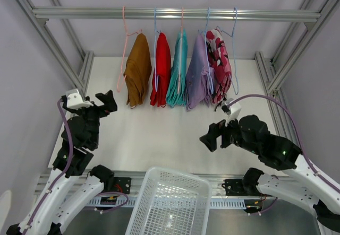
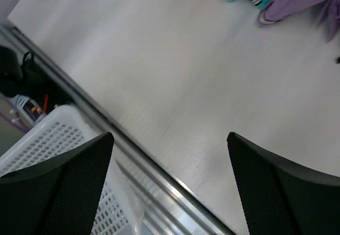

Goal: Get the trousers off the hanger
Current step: Move the bin to the center of the board.

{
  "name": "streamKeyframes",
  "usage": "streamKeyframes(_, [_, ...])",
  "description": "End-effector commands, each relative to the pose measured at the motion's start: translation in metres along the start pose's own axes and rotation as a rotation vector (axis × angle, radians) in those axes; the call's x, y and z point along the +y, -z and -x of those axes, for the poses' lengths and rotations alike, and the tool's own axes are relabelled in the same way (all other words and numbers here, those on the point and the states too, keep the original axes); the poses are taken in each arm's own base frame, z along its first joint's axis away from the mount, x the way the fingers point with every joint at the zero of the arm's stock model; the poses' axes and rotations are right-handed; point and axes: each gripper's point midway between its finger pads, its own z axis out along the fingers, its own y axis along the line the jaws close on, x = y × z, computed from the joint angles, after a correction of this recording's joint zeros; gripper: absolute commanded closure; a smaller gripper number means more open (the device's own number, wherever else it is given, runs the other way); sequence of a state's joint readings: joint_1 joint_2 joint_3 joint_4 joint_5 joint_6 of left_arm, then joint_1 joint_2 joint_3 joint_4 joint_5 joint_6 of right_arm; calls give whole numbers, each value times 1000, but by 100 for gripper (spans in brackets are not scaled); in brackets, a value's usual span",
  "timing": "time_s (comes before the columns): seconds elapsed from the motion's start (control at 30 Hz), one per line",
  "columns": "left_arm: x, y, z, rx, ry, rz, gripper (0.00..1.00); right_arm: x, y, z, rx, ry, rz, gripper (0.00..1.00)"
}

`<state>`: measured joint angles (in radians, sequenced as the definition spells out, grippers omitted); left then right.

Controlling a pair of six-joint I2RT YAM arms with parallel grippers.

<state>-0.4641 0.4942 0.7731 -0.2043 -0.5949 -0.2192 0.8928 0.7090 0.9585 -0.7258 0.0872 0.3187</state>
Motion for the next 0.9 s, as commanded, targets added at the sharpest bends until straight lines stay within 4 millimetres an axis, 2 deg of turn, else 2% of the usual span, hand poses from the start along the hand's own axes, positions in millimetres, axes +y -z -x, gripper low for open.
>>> streamKeyframes(0.0, [-5, -1, 5, -17, 2, -29, 1, 31, 4, -14, 21, 5, 150, 8])
streamKeyframes(0.07, [-8, -1, 5, -10, 2, -40, 1, 52, 1, -30, 88, 48, 227, 9])
streamKeyframes(0.13, [-10, -2, 1, 6, -3, -48, 1, 64, -7, -41, 131, 90, 238, 8])
streamKeyframes(0.17, [-10, -3, 0, 9, -8, -49, 1, 82, -14, -58, 192, 146, 273, 7])
streamKeyframes(0.23, [-9, -3, 2, 3, -7, -42, 1, 94, -24, -63, 205, 208, 242, 5])
streamKeyframes(0.27, [-8, -3, 0, 4, -13, -39, 1, 99, -36, -78, 264, 251, 215, 5])
streamKeyframes(0.33, [-7, -3, 1, -5, -10, -31, 1, 111, -42, -78, 266, 297, 194, 4])
streamKeyframes(0.4, [-6, -3, 0, -2, -13, -29, 0, 114, -54, -87, 288, 334, 151, 3])
streamKeyframes(0.67, [-8, -3, -2, 2, -8, -41, 1, 129, -77, -100, 319, 374, 168, 1])
streamKeyframes(0.87, [-12, -3, -3, 8, 3, -58, 0, 146, -86, -134, 406, 388, 243, 1])
